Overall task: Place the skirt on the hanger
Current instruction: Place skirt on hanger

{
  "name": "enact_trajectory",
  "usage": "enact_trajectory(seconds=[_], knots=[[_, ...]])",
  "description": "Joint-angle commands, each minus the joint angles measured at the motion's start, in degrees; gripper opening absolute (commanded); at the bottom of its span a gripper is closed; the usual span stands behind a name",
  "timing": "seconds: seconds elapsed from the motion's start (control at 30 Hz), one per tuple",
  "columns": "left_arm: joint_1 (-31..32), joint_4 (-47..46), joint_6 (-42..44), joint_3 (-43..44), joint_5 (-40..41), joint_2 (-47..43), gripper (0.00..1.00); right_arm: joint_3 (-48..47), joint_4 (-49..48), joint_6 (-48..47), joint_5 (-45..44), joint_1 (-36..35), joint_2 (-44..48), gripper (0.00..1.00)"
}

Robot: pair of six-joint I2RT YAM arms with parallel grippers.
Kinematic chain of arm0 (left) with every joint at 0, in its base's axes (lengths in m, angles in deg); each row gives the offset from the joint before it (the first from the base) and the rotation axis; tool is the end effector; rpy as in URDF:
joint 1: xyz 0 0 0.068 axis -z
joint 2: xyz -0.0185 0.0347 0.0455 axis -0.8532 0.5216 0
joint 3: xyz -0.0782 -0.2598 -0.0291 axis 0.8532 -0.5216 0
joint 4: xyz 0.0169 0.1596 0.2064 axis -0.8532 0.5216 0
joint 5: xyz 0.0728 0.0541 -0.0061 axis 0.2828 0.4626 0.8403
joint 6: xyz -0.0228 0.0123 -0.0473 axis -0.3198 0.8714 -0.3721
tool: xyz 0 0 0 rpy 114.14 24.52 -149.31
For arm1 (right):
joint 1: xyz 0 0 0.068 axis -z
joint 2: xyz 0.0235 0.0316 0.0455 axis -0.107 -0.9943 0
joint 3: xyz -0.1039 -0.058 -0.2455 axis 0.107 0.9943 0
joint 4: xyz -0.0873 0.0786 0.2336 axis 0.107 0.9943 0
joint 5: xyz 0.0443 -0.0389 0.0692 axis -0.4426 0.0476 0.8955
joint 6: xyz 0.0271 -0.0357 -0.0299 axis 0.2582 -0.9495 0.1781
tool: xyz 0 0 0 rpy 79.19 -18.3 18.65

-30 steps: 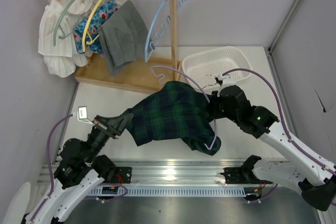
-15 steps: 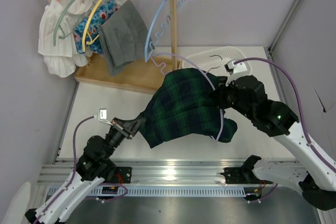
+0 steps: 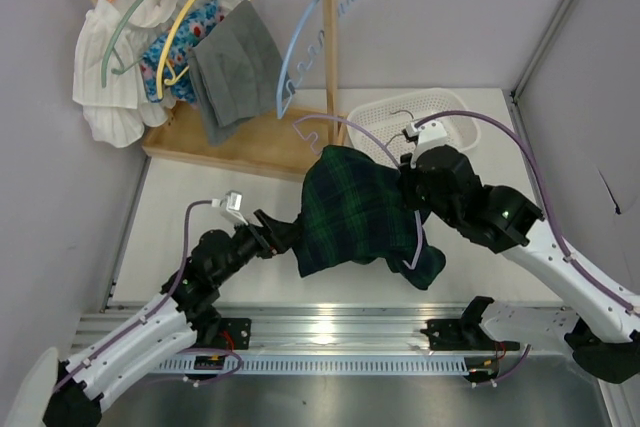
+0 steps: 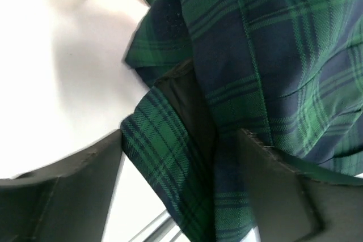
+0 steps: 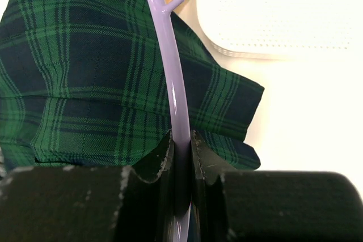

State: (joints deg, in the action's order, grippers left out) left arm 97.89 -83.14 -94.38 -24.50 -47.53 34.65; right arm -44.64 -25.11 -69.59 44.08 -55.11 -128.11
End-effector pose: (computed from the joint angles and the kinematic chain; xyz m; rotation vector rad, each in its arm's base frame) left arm 0.1136 -0.0938 0.2033 -0.2635 1.8736 -1.2082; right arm 0.1406 0.1411 0.4061 -0.3980 2.0542 0.2583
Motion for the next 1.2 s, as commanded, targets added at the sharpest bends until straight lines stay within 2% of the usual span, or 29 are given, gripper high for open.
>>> enact_trajectory(seconds=[0.0, 0.03, 0.1, 0.2, 0.33, 0.4, 0.5, 0.53, 0.57, 0.63, 0.7, 0.87, 1.0, 1.03, 1.17], knots=[[-0.31, 4.38, 8.86, 9.67, 0.15, 0.68, 0.92, -4.64, -5.30, -1.25, -4.21, -1.21, 0.09, 0.00], [-0.31, 7.01, 10.27, 10.93, 0.60, 0.86, 0.99, -4.82, -5.04, -1.51, -5.43, -1.56, -0.52, 0.00], [-0.31, 16.47, 13.96, 16.63, 5.76, 0.95, 1.00, -5.00, -4.77, -2.22, -7.02, -2.62, -0.96, 0.00], [-0.31, 22.92, 16.96, 20.78, 8.42, -0.19, 0.99, -5.44, -3.99, -2.83, -9.04, -3.94, -1.84, 0.00], [-0.31, 27.86, 20.64, 26.93, 11.40, -3.09, 0.99, -5.70, -3.37, -3.54, -11.95, -4.82, -2.72, 0.00], [-0.31, 27.87, 23.46, 30.27, 9.92, -3.09, 0.96, -5.70, -3.63, -4.24, -12.74, -5.25, -2.81, 0.00], [-0.31, 24.11, 25.40, 31.51, 1.86, 0.94, 0.77, -6.49, -4.50, -5.20, -12.75, -5.70, -3.07, 0.00], [-0.22, 21.74, 24.88, 31.07, -1.56, 2.43, 0.67, -6.84, -4.94, -5.47, -12.74, -6.39, -3.16, 0.00], [0.13, 16.06, 24.00, 30.55, -6.12, 6.10, 0.63, -7.02, -5.56, -5.91, -12.74, -6.84, -2.99, 0.00], [1.18, 10.40, 21.98, 28.52, -8.18, 9.99, 0.52, -7.37, -7.67, -7.74, -13.09, -9.11, -2.46, 0.00], [4.16, 5.73, 21.62, 28.61, -6.53, 15.51, 0.48, -7.29, -10.12, -10.47, -13.53, -11.40, -1.58, 0.00], [10.23, 1.77, 20.22, 29.40, -3.01, 23.44, 0.41, -9.82, -11.28, -17.15, -23.71, -22.02, -3.68, 0.00], [10.68, -3.74, 17.23, 26.51, 0.95, 26.53, 0.37, -13.87, -11.18, -20.40, -31.52, -28.01, -6.76, 0.00], [10.77, -5.43, 15.83, 24.93, 3.21, 26.88, 0.37, -14.22, -11.80, -21.28, -32.51, -29.15, -6.94, 0.00], [11.20, -12.29, 15.29, 20.97, 3.85, 26.79, 0.37, -14.67, -15.66, -24.71, -35.06, -32.94, -6.85, 0.00]])
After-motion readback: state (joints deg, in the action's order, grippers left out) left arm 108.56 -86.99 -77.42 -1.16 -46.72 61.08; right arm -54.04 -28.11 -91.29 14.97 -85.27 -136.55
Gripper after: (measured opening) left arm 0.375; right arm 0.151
